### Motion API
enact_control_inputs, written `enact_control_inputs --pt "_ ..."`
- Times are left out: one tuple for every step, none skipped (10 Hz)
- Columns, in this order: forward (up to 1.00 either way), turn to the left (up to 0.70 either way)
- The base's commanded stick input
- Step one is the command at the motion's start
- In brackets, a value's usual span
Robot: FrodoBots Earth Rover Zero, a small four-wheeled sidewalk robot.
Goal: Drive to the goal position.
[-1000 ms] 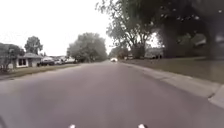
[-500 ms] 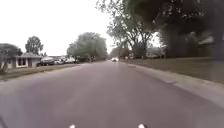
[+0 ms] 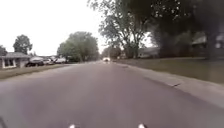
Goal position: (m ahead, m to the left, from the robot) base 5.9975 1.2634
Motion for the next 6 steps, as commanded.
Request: enact_control_inputs --pt "1.00 -0.32" --pt "1.00 -0.22" --pt "1.00 0.00" --pt "1.00 0.00" --pt "1.00 0.00" --pt "1.00 0.00"
